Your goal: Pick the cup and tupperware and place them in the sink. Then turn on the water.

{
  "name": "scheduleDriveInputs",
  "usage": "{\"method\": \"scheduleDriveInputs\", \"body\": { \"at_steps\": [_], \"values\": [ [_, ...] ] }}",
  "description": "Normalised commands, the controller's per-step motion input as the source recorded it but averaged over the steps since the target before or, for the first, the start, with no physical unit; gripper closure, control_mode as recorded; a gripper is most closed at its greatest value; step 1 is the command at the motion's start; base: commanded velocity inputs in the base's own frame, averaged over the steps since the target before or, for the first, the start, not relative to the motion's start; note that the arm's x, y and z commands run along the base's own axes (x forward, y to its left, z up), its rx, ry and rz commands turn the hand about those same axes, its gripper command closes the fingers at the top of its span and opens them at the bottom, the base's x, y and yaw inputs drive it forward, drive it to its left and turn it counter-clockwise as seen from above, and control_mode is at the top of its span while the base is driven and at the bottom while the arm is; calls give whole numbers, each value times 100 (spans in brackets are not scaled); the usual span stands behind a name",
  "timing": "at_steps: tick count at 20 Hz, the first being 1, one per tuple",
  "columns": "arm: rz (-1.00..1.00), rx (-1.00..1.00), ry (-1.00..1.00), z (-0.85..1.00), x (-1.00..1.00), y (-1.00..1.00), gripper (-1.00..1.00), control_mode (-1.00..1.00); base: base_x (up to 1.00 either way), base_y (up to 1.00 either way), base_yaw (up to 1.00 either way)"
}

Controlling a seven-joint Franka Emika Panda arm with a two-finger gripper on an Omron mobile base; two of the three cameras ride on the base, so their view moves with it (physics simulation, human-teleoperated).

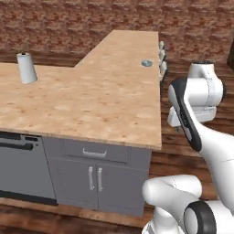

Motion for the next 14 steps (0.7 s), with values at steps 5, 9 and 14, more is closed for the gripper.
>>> {"method": "scheduleDriveInputs", "body": {
  "at_steps": [5,9,14],
  "values": [
    [0,0,0,0,0,0,-100,100,0,-98,59],
    [0,0,0,0,0,0,-100,100,0,-86,65],
    [0,0,0,0,0,0,-100,100,22,-76,65]
  ]
}}
